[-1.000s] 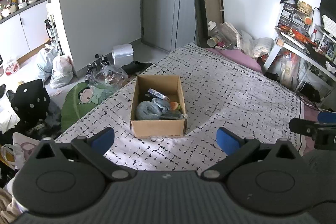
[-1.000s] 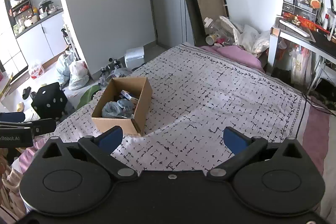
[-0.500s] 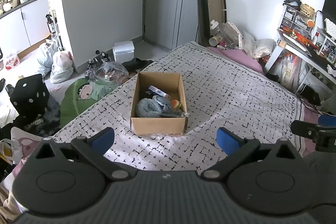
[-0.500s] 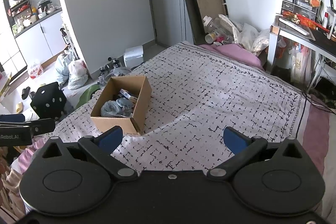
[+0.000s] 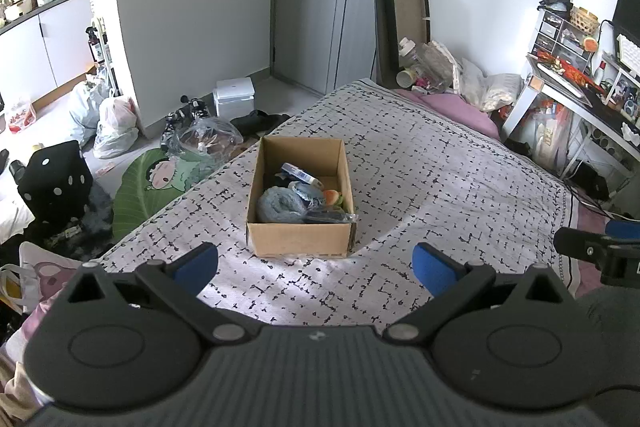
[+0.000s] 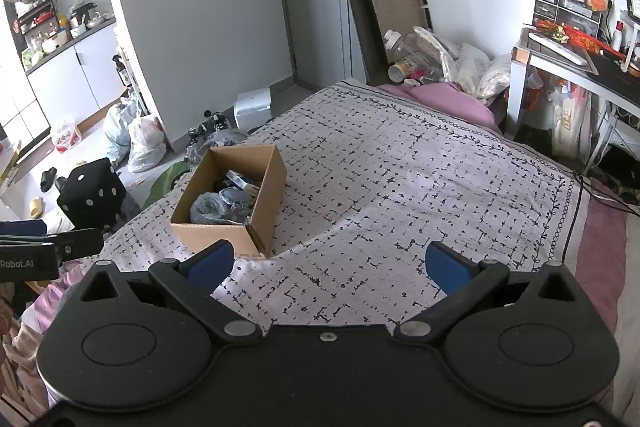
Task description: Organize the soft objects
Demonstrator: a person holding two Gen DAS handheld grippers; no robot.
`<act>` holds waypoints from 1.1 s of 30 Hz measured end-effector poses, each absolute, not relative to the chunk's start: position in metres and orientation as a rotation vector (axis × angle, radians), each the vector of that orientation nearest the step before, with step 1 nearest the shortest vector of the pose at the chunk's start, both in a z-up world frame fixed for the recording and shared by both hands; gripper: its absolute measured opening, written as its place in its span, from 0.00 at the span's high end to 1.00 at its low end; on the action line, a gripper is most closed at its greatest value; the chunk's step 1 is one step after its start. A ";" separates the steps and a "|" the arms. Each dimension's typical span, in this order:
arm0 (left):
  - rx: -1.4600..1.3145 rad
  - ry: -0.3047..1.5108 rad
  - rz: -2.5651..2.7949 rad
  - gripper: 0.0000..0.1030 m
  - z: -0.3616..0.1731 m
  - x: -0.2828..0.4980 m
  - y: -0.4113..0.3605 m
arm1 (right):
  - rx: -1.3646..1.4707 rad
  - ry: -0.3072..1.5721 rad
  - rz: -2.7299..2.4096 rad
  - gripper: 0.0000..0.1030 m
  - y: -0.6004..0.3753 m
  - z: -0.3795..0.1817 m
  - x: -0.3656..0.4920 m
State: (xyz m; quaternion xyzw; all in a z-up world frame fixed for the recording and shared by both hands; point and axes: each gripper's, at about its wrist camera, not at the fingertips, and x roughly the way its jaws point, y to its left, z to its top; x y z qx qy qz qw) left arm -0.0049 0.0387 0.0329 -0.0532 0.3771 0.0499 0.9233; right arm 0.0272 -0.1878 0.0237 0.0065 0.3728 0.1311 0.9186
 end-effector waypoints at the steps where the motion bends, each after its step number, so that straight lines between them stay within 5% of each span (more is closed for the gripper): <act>1: -0.110 0.775 0.102 0.00 0.033 -0.005 0.039 | 0.014 0.767 0.269 0.00 -0.188 0.023 0.027; 33: -0.126 0.793 0.101 0.00 0.025 0.003 0.040 | 0.024 0.782 0.277 0.00 -0.188 0.019 0.032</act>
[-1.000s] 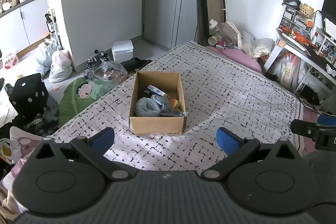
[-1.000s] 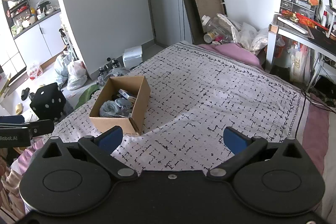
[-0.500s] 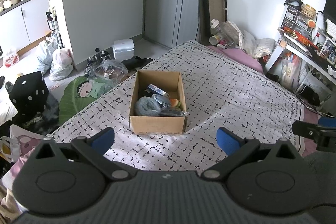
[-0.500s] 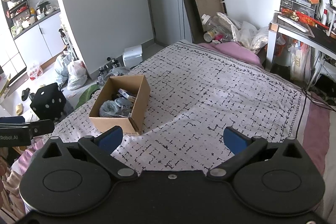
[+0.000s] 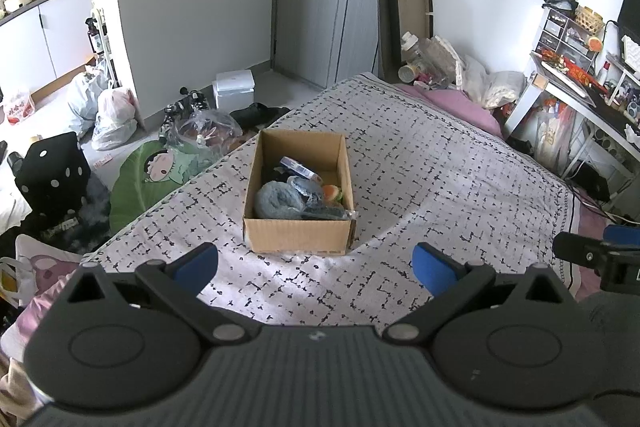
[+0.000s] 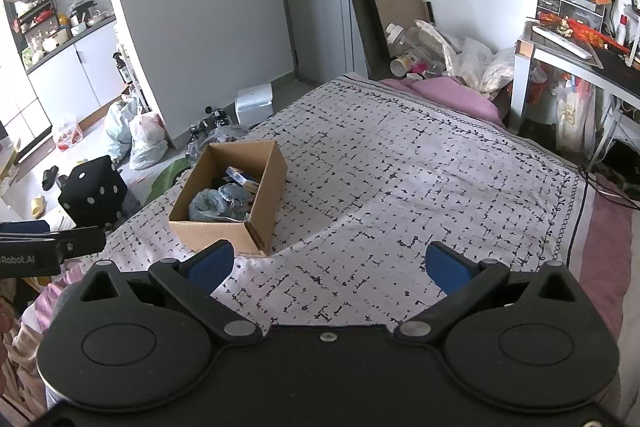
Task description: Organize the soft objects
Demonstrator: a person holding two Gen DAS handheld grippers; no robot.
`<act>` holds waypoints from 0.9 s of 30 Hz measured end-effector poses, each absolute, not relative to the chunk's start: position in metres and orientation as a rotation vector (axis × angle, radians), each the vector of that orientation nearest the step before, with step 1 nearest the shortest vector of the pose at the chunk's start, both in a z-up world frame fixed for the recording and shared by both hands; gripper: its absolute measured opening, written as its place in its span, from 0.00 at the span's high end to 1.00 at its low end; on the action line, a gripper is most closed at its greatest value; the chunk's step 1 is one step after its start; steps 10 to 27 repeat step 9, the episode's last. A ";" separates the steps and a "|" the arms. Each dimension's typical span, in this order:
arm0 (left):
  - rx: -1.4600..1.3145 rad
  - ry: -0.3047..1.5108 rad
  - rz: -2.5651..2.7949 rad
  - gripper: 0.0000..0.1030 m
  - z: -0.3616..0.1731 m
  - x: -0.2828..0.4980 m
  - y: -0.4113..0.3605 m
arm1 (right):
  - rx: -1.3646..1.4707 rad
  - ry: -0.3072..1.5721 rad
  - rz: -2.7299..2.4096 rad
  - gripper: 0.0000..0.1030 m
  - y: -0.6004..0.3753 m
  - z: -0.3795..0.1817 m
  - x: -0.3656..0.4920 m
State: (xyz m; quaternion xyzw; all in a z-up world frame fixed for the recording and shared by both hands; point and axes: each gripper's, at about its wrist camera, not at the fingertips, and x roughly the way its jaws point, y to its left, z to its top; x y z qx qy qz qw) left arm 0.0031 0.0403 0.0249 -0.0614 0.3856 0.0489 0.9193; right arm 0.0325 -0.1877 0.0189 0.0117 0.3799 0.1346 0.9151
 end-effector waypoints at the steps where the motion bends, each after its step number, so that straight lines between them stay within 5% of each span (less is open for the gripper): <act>1: -0.126 0.792 0.098 0.00 0.024 0.003 0.040 | 0.024 0.782 0.279 0.00 -0.187 0.019 0.033; 27: -0.131 0.797 0.079 0.00 0.022 0.005 0.037 | 0.024 0.788 0.291 0.00 -0.186 0.014 0.036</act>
